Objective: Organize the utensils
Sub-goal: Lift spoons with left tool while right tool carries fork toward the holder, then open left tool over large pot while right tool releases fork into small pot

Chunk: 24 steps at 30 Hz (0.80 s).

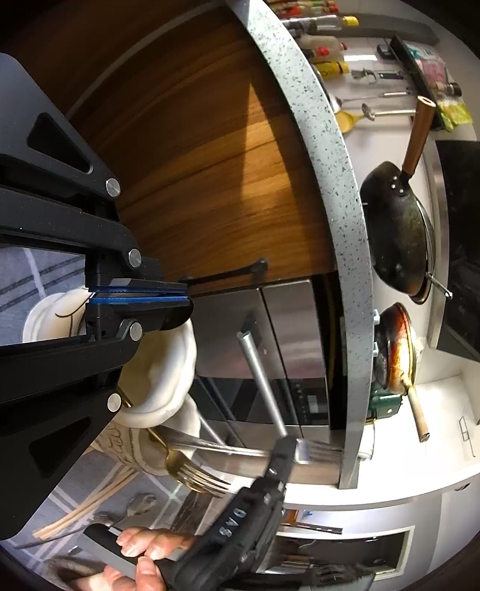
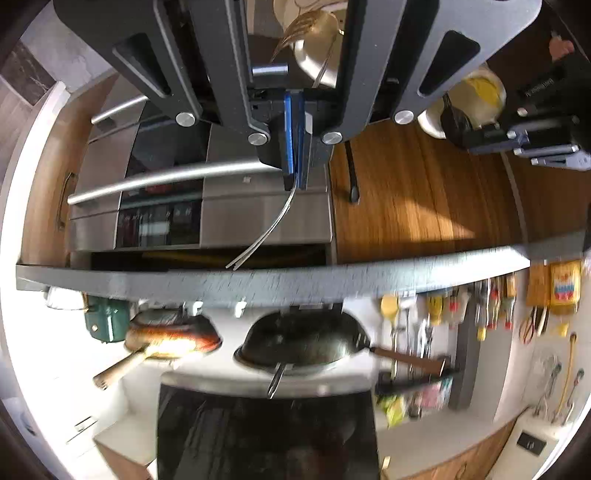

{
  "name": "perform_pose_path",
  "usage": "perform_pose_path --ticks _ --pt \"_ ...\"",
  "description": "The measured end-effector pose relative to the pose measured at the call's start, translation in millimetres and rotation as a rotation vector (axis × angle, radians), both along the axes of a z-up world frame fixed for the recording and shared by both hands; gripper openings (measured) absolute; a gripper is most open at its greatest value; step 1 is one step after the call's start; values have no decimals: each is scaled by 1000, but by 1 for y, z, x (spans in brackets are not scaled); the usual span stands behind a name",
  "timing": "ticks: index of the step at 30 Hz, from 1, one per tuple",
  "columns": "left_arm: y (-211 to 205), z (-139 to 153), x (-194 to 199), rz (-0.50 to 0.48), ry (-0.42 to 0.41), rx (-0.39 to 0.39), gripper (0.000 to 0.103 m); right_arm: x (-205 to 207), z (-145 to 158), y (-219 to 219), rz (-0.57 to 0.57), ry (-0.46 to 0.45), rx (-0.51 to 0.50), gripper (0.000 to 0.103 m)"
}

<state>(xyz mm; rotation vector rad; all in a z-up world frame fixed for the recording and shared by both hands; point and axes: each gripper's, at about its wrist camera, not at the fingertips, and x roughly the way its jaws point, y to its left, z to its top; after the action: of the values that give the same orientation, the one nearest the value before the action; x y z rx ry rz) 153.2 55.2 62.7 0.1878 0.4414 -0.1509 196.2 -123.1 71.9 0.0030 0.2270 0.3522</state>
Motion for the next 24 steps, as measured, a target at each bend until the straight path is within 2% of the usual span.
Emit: perform_pose_path --ticks 5,11,24 --pt "0 -2 -1 -10 -5 6 2 11 -7 2 39 122 -10 2" --pt "-3 -5 1 -23 -4 11 2 18 -19 9 56 194 -47 2" --pt "-8 -5 5 -34 -27 11 4 20 -16 2 74 236 -4 3"
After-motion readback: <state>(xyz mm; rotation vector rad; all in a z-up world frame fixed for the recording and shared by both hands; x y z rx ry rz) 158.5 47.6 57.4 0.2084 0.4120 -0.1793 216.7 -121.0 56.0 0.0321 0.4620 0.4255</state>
